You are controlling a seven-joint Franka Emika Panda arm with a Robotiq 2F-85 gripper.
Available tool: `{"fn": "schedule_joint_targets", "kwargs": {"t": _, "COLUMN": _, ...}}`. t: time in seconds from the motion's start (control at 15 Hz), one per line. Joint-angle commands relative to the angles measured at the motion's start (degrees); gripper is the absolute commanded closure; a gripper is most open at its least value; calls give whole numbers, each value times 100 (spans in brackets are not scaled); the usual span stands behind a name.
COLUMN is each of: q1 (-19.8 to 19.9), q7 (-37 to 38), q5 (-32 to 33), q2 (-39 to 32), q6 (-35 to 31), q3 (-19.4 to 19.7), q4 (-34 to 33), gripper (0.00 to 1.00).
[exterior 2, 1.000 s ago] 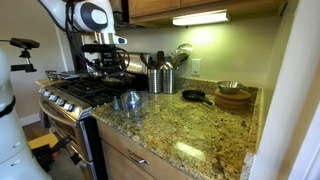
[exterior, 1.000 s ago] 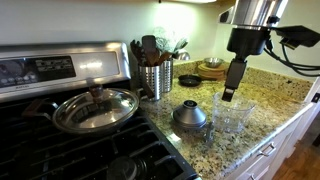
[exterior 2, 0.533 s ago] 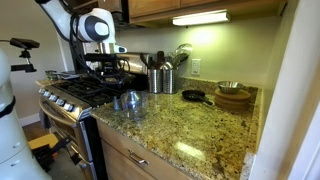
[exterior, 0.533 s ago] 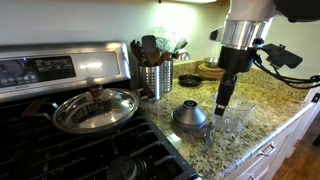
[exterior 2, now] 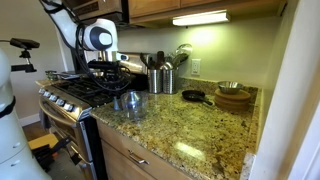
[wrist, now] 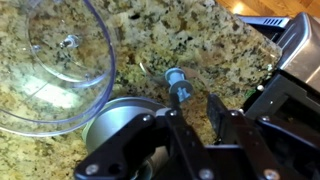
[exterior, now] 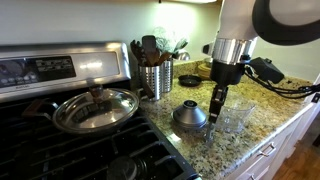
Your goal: Put the blade in the blender and cover it with the grey lid
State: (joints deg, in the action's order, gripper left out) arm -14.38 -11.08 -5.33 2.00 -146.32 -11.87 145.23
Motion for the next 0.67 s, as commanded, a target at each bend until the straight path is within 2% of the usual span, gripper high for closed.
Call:
{"fn": "schedule_joint_targets", "kwargs": {"t": 0.0, "q1": 31, "q7": 16, "q5": 5, "q2": -234, "q6": -130, "q3": -44, "q4": -132, "gripper": 44}}
{"fn": "schedule_joint_targets", "kwargs": {"t": 0.07, "q1": 36, "q7": 18, "q5": 4, "q2": -278, "q6": -116, "q3": -48, "q4": -157, "gripper": 34}}
{"fn": "schedule_joint_targets", "kwargs": {"t": 0.27, "q1": 50, "q7": 24, "q5": -4, "q2": -374, "q6": -107, "q3": -56, "q4": -194, "gripper": 16}}
{"fn": "schedule_joint_targets", "kwargs": {"t": 0.33, "q1": 55, "q7": 21, "q5": -10, "q2": -395, "q6": -107, "q3": -55, "q4": -194, "gripper": 13}}
{"fn": "schedule_joint_targets", "kwargs": {"t": 0.53, "q1": 70, "q7": 19, "q5": -27, "q2": -476, "q6": -112, "q3": -55, "q4": -207, "gripper": 16}}
{"fn": "schedule_joint_targets", "kwargs": {"t": 0.6, "q1": 75, "q7": 11, "q5": -38, "q2": -516, "q6": -114, "q3": -57, "q4": -220, "gripper": 24}}
